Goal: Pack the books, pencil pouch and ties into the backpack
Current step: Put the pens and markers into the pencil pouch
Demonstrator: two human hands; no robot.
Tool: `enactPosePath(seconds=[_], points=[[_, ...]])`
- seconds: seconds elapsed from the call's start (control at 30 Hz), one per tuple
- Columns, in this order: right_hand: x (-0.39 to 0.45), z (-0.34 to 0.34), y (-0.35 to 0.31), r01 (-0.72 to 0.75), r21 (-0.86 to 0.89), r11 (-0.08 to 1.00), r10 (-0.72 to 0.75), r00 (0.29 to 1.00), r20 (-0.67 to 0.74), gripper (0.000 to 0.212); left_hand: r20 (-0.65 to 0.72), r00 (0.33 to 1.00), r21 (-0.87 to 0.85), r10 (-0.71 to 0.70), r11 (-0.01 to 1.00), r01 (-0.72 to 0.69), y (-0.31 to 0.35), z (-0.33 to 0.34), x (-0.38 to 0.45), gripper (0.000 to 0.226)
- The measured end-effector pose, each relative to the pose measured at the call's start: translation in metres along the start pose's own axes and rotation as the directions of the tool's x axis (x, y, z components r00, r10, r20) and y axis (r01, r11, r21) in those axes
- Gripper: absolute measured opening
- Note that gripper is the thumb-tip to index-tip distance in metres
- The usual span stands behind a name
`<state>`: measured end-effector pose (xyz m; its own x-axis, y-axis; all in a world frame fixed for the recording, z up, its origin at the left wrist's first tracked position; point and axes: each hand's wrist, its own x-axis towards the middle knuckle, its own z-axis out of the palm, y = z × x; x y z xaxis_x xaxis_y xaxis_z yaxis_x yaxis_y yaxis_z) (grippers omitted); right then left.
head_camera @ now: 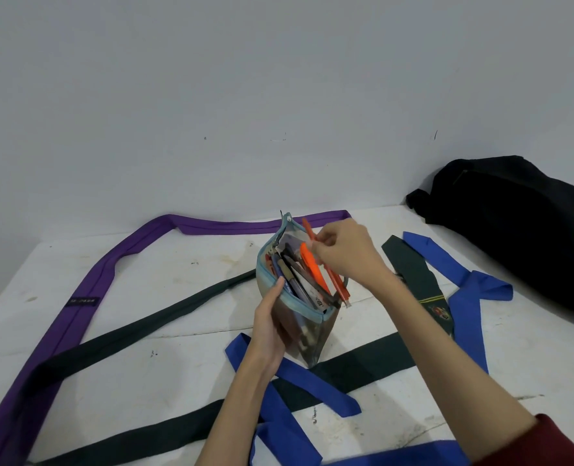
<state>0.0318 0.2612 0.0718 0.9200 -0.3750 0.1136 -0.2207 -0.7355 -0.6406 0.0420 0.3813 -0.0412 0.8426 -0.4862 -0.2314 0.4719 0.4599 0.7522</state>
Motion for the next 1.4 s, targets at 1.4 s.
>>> enactPosePath(seconds=[1.4], points=[[-0.003,-0.010,0.040,0.017,0.013,1.000,-0.011,0.931,-0.366,0.025,0.018,1.000,-0.002,0.013,1.000,-0.013,0.002,0.000,-0.002,0.040]])
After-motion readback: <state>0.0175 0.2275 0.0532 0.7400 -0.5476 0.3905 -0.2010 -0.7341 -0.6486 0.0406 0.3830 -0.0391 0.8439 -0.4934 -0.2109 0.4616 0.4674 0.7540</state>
